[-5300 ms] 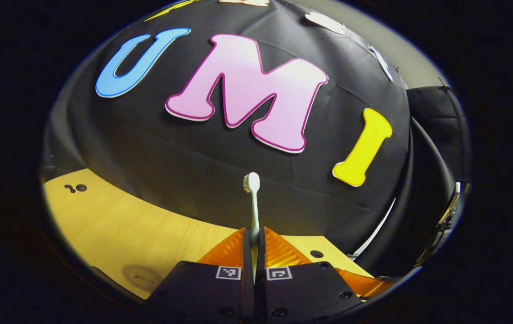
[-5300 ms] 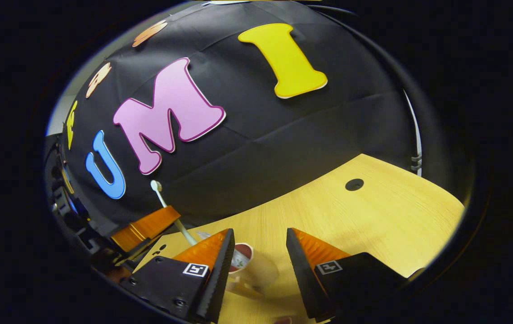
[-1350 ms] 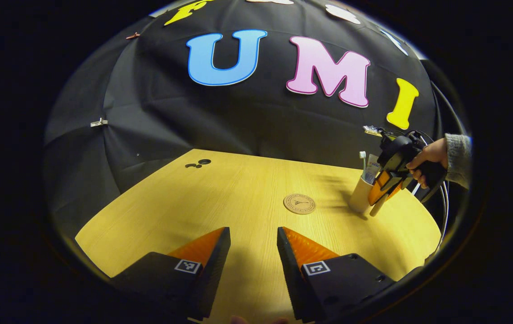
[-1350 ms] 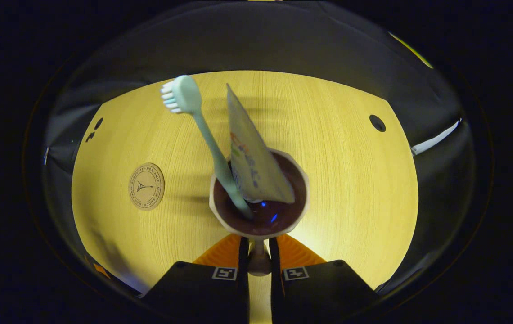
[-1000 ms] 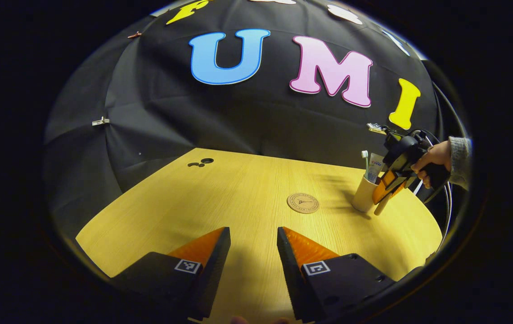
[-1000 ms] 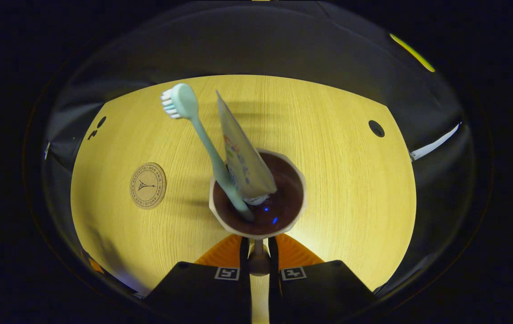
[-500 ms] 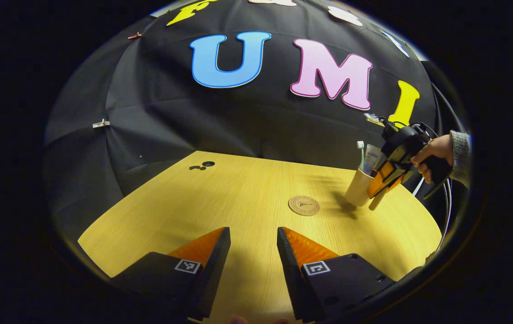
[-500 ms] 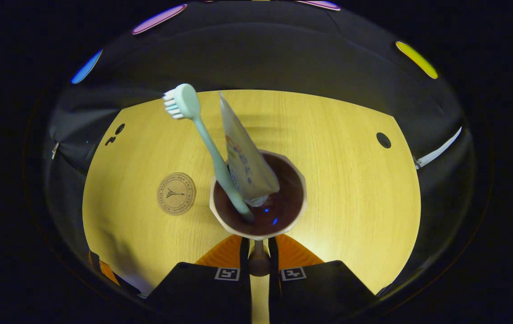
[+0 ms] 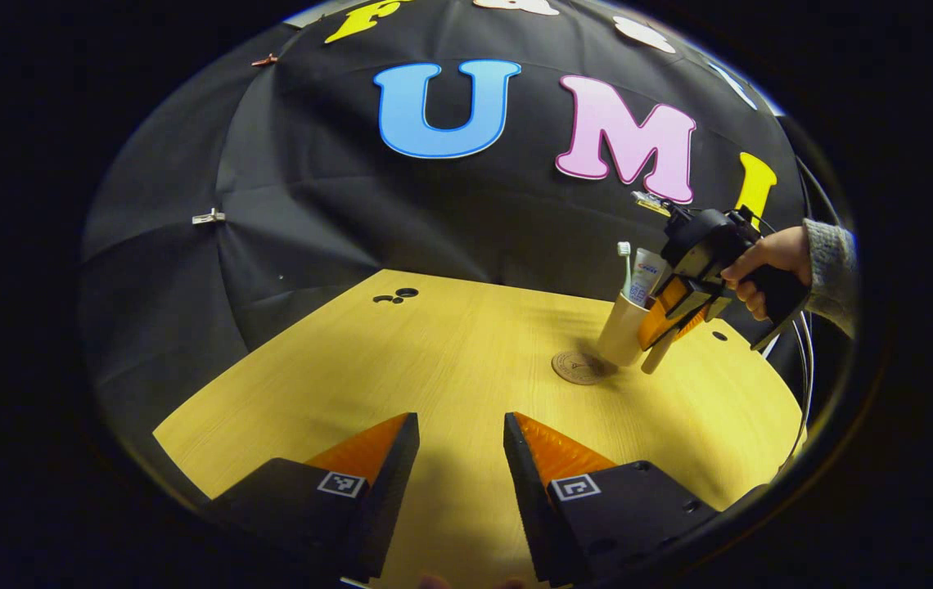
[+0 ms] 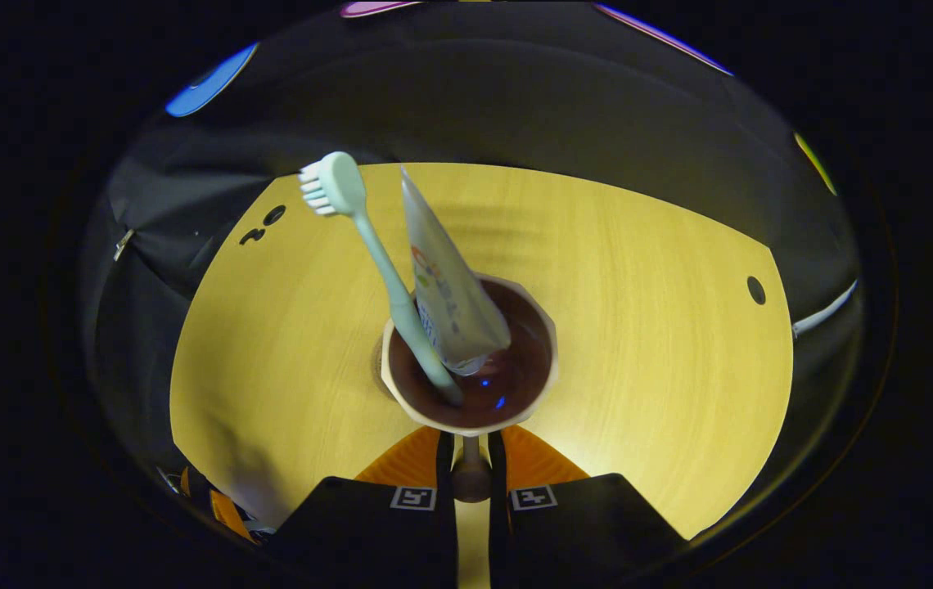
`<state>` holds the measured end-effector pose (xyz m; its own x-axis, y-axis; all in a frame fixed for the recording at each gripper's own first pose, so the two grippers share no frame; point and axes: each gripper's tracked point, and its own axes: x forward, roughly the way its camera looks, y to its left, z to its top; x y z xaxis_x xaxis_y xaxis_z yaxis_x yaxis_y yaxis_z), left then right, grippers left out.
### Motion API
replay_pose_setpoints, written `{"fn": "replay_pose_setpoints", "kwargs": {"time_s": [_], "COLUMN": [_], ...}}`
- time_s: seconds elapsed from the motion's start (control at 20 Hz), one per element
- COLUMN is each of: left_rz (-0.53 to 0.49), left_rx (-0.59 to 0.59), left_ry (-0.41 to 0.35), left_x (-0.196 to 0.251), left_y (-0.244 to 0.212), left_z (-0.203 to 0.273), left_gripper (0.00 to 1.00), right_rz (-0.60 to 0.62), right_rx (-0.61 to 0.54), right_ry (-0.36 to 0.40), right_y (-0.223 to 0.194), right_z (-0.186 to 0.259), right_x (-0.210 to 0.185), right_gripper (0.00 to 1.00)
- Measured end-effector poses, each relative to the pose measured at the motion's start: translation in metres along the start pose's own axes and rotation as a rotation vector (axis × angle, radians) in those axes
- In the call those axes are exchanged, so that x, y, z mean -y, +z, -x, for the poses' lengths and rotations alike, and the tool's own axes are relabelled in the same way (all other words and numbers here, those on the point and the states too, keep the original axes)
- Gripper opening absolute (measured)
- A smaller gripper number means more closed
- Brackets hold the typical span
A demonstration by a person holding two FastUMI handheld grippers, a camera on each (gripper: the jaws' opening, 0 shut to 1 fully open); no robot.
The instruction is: Put the toothbrush and toothpaste on the desktop into the cup, then pick up the cup and place it on the coaster on the desktop.
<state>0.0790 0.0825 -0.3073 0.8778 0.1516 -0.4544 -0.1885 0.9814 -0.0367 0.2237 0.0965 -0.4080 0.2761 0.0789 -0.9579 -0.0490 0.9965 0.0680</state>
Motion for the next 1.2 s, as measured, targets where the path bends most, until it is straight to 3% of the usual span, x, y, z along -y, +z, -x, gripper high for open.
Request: {"fn": "replay_pose_setpoints", "kwargs": {"time_s": [0.35, 0.8, 0.85, 0.9, 1.1, 1.15, 1.2], "left_rz": [0.026, 0.043, 0.044, 0.044, 0.04, 0.04, 0.04], "left_rx": [-0.001, -0.011, -0.011, -0.011, -0.008, -0.007, -0.006], "left_ry": [0.043, 0.066, 0.066, 0.065, 0.062, 0.062, 0.063], "left_x": [-0.021, -0.027, -0.027, -0.026, -0.022, -0.021, -0.021], "left_y": [-0.003, -0.007, -0.006, -0.006, -0.003, -0.003, -0.003], "left_z": [0.005, 0.002, 0.001, 0.001, 0.0, 0.0, 0.001], "left_gripper": [0.68, 0.68, 0.68, 0.68, 0.68, 0.68, 0.68], "right_rz": [0.051, 0.059, 0.056, 0.059, 0.08, 0.077, 0.071], "right_rx": [-0.025, -0.05, -0.049, -0.053, -0.054, -0.052, -0.053], "right_ry": [0.021, -0.008, -0.007, -0.007, -0.015, -0.014, -0.013], "right_y": [0.002, 0.0, -0.001, -0.002, -0.001, 0.0, -0.001], "right_z": [-0.023, -0.027, -0.025, -0.026, -0.025, -0.024, -0.023], "right_x": [-0.041, -0.04, -0.041, -0.04, -0.035, -0.036, -0.037], "right_gripper": [0.18, 0.18, 0.12, 0.18, 0.24, 0.21, 0.34]}}
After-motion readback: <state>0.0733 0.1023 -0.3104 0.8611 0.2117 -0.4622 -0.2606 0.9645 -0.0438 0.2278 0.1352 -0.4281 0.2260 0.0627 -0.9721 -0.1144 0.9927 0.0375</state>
